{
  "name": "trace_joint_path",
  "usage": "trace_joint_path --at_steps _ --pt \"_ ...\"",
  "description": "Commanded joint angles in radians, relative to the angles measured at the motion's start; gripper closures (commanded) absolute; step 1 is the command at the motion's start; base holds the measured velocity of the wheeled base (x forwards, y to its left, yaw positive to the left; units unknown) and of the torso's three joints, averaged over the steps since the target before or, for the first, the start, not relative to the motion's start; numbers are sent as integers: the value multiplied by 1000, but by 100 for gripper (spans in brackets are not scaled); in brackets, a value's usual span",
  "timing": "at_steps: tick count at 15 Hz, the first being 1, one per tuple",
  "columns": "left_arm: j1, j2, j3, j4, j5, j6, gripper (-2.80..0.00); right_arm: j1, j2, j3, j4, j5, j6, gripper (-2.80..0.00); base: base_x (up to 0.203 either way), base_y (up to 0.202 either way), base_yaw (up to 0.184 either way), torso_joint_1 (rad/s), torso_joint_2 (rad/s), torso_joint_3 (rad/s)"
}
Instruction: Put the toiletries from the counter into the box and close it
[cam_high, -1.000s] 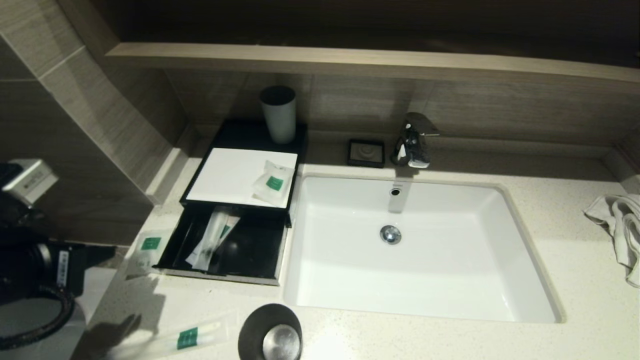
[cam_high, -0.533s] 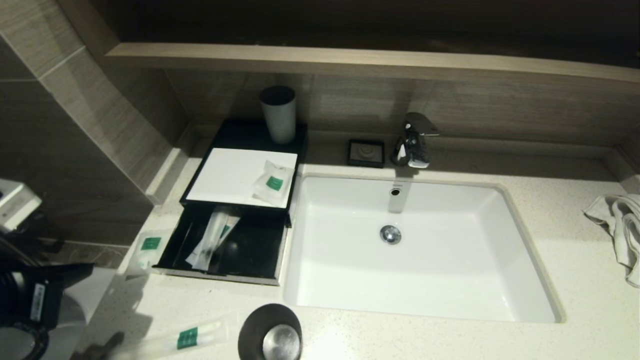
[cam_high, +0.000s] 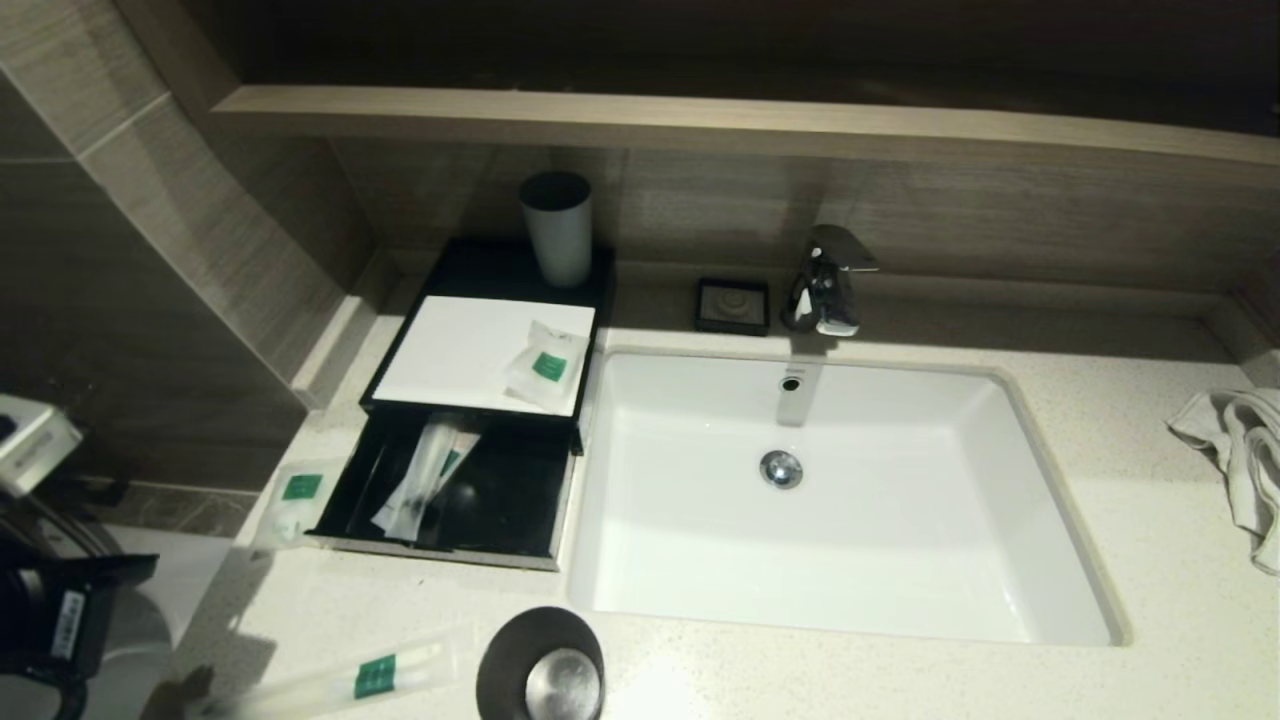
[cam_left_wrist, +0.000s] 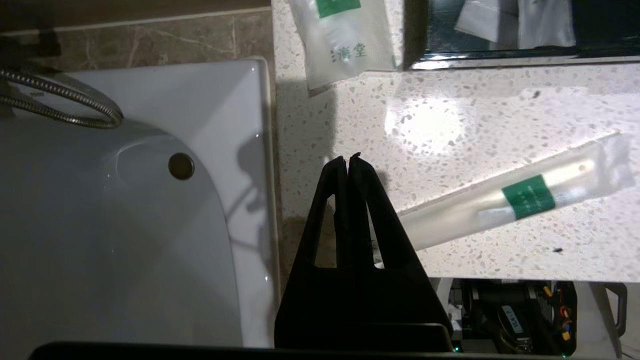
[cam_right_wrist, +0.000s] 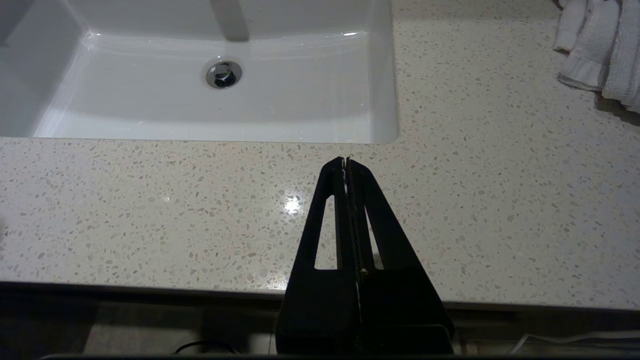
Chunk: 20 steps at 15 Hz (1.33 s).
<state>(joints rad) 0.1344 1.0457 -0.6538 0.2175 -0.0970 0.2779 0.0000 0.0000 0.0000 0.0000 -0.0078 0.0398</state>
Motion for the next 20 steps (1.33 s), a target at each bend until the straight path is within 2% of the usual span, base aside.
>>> trace_joint_path --at_steps 1,5,11,15,16,18,20 --pt "34 78 3 -23 0 1 0 0 2 0 0 0 0 0 0 0 0 0 0 0" --pt "164 258 -11 -144 -7 5 0 0 2 0 0 0 0 0 0 0 0 0 0 0" --pt "315 382 -52 -380 -10 3 0 0 2 0 0 0 0 0 0 0 0 0 0 0" --pt "404 385 -79 -391 -11 34 0 0 2 0 0 0 0 0 0 0 0 0 0 0" --pt "424 379 -76 -391 -23 56 0 0 2 0 0 0 0 0 0 0 0 0 0 0" --pt "453 356 -69 -389 -89 92 0 0 2 0 0 0 0 0 0 0 0 0 0 0" --pt "477 326 -60 -367 -165 156 0 0 2 0 0 0 0 0 0 0 0 0 0 0"
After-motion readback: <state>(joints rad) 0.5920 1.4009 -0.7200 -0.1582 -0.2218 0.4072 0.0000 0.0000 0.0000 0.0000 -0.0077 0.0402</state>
